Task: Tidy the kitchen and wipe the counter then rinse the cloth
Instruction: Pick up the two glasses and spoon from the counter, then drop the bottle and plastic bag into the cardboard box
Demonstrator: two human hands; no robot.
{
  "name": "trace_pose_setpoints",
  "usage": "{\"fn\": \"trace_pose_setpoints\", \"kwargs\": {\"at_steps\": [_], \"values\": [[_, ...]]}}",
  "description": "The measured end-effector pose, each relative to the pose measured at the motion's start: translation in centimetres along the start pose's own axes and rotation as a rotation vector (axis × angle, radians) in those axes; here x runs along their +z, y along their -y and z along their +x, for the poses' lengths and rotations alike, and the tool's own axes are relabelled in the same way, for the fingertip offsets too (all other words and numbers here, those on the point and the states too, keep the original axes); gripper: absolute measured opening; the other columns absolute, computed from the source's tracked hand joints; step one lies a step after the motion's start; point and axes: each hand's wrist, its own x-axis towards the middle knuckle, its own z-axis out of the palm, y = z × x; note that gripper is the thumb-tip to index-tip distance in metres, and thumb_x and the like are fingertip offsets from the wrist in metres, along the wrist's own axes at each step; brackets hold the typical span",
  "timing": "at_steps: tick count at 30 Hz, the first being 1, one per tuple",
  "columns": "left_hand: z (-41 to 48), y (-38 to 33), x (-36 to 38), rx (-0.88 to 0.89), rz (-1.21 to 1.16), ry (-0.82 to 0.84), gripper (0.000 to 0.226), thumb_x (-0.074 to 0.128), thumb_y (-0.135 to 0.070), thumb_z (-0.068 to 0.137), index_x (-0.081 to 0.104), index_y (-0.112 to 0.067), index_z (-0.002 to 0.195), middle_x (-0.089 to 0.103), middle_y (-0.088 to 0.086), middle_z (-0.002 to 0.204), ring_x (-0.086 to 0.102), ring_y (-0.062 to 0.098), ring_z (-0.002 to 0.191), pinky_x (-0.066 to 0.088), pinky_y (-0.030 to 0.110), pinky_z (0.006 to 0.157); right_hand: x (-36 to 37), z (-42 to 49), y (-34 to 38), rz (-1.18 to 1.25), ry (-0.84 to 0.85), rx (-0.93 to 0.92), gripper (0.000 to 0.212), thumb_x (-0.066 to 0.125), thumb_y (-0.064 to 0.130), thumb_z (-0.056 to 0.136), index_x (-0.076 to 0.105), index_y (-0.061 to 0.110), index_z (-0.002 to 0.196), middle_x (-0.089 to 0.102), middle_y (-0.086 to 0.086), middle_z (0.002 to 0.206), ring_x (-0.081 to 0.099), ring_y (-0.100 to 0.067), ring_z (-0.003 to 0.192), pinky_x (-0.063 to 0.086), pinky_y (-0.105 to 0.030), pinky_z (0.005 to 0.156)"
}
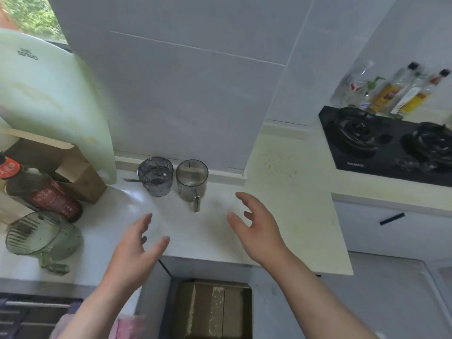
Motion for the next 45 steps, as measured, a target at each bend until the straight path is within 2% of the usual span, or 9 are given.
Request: {"fn": "trace_pose_setpoints", "kwargs": {"at_steps": [5, 9, 12, 17, 22, 32, 35, 39, 45], "values": [[-5.8, -4.5, 1.8, 0.133, 0.039, 0.112, 0.054, 0.071, -0.029, 0.086, 0.040, -0.059, 0.119, 0.048, -0.013, 0.135, 0.050, 0.011, 0.123, 0.045, 0.036, 0.102, -6.3, -6.4, -3.0, -0.082, -0.011, -0.015, 0.056, 0.060, 0.036, 0.094, 0.037, 0.037, 0.145, 0.033, 0.028, 0.140, 0.036, -0.002, 0.135, 0.032, -0.030, 0.115], [-10.5, -8.6, 4.3, 0.241, 0.191, 0.134, 0.055, 0.068, -0.033, 0.088, 0.037, -0.047, 0.132, 0.038, -0.023, 0.135, 0.044, 0.007, 0.125, 0.037, 0.030, 0.105, -12.4, -11.6, -6.1, -0.242, -0.024, -0.080, 0.062, 0.059, 0.038, 0.094, 0.029, 0.037, 0.149, 0.025, 0.028, 0.145, 0.016, 0.014, 0.131, 0.015, -0.012, 0.112], [-13.8, -11.5, 6.9, 0.323, 0.293, 0.158, 0.061, 0.064, -0.035, 0.091, 0.034, -0.035, 0.145, 0.030, -0.025, 0.140, 0.035, 0.003, 0.133, 0.027, 0.020, 0.107, -17.1, -15.7, -8.5, -0.226, -0.095, -0.050, 0.061, 0.061, 0.038, 0.093, 0.033, 0.037, 0.148, 0.029, 0.027, 0.145, 0.020, 0.013, 0.132, 0.021, -0.016, 0.113], [-18.7, -15.7, 12.3, 0.429, 0.353, 0.235, 0.063, 0.059, -0.043, 0.092, 0.028, -0.039, 0.147, 0.024, -0.028, 0.144, 0.025, -0.004, 0.137, 0.019, 0.016, 0.110, -24.5, -22.6, -13.1, -0.232, -0.206, -0.027, 0.060, 0.063, 0.038, 0.092, 0.037, 0.032, 0.146, 0.035, 0.023, 0.143, 0.029, 0.005, 0.135, 0.021, -0.014, 0.108], [-23.3, -20.0, 18.7, 0.537, 0.350, 0.311, 0.063, 0.059, -0.044, 0.092, 0.030, -0.038, 0.147, 0.027, -0.028, 0.144, 0.027, -0.008, 0.131, 0.021, 0.015, 0.108, -30.9, -29.2, -17.5, -0.216, -0.317, 0.037, 0.058, 0.063, 0.037, 0.092, 0.039, 0.033, 0.145, 0.037, 0.021, 0.145, 0.027, 0.009, 0.131, 0.021, -0.014, 0.106], [-30.5, -28.7, 30.1, 0.760, 0.346, 0.504, 0.063, 0.063, -0.043, 0.089, 0.035, -0.036, 0.145, 0.032, -0.025, 0.144, 0.031, -0.007, 0.128, 0.025, 0.017, 0.107, -40.1, -39.9, -22.8, -0.188, -0.553, 0.183, 0.060, 0.058, 0.042, 0.094, 0.034, 0.035, 0.148, 0.031, 0.016, 0.154, 0.025, -0.003, 0.143, 0.021, -0.016, 0.108], [-31.7, -30.8, 32.5, 0.806, 0.340, 0.556, 0.063, 0.062, -0.056, 0.084, 0.034, -0.045, 0.139, 0.033, -0.026, 0.141, 0.033, -0.005, 0.129, 0.027, 0.021, 0.110, -42.1, -41.8, -23.5, -0.183, -0.621, 0.215, 0.059, 0.058, 0.042, 0.094, 0.034, 0.035, 0.148, 0.032, 0.017, 0.153, 0.027, -0.003, 0.142, 0.021, -0.014, 0.103], [-33.2, -33.5, 36.4, 0.811, 0.313, 0.639, 0.050, 0.064, -0.046, 0.088, 0.032, -0.056, 0.125, 0.033, -0.028, 0.142, 0.033, -0.003, 0.128, 0.030, 0.030, 0.114, -44.5, -43.8, -25.0, -0.178, -0.676, 0.249, 0.058, 0.059, 0.042, 0.093, 0.036, 0.035, 0.147, 0.035, 0.018, 0.152, 0.031, -0.001, 0.140, 0.021, -0.011, 0.099], [-33.6, -36.7, 43.0, 0.859, 0.299, 0.689, 0.054, 0.064, -0.041, 0.089, 0.030, -0.051, 0.129, 0.033, -0.028, 0.139, 0.031, -0.006, 0.124, 0.029, 0.021, 0.107, -48.7, -43.8, -28.3, -0.122, -0.722, 0.306, 0.057, 0.061, 0.040, 0.092, 0.039, 0.038, 0.144, 0.039, 0.018, 0.149, 0.038, -0.006, 0.136, 0.029, -0.018, 0.105]]}}
